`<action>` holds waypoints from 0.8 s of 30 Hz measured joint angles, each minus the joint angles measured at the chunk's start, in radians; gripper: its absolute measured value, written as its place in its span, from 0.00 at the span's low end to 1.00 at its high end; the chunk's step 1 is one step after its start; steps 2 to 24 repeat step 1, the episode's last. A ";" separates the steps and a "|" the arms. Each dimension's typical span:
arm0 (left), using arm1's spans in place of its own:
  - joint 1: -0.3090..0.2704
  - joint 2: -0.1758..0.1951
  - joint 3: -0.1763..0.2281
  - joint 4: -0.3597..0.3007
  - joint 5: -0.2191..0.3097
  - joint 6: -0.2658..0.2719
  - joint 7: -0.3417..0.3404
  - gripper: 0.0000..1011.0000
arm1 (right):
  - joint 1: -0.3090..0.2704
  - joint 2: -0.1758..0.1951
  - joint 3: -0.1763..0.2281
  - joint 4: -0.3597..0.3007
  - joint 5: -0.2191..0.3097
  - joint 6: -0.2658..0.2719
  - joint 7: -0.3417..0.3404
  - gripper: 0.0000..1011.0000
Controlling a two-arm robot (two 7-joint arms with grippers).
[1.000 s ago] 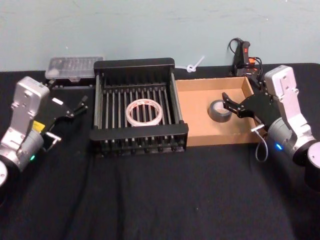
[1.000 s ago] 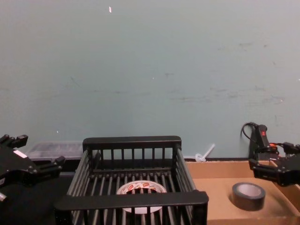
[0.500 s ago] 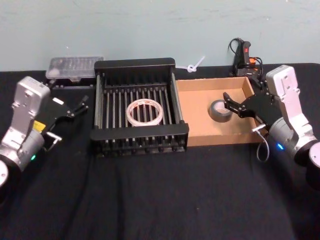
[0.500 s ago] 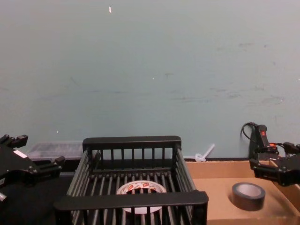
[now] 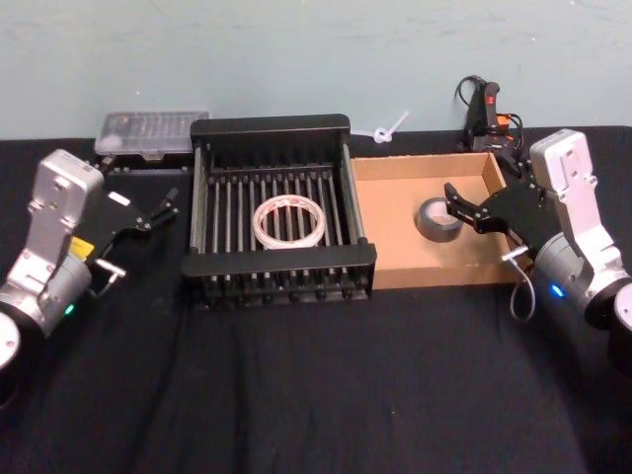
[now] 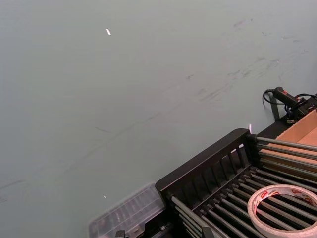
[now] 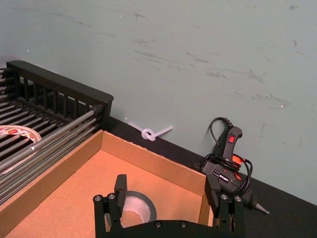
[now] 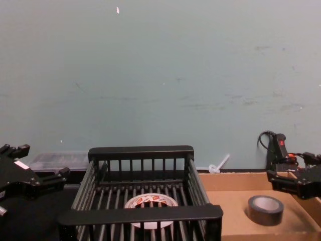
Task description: Pick up the white tape and place it into the black box , Pick up the silver tape and place it into the brown box.
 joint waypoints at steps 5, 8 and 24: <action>0.000 0.000 0.000 0.000 0.000 0.000 0.000 0.99 | 0.000 0.000 0.000 0.000 0.000 0.000 0.000 0.99; 0.000 0.000 0.000 0.000 0.000 0.000 0.000 0.99 | 0.000 0.000 0.000 0.000 0.000 0.000 0.000 0.99; 0.000 0.000 0.000 0.000 0.000 0.000 0.000 0.99 | 0.000 0.000 0.000 0.000 0.000 0.000 0.000 0.99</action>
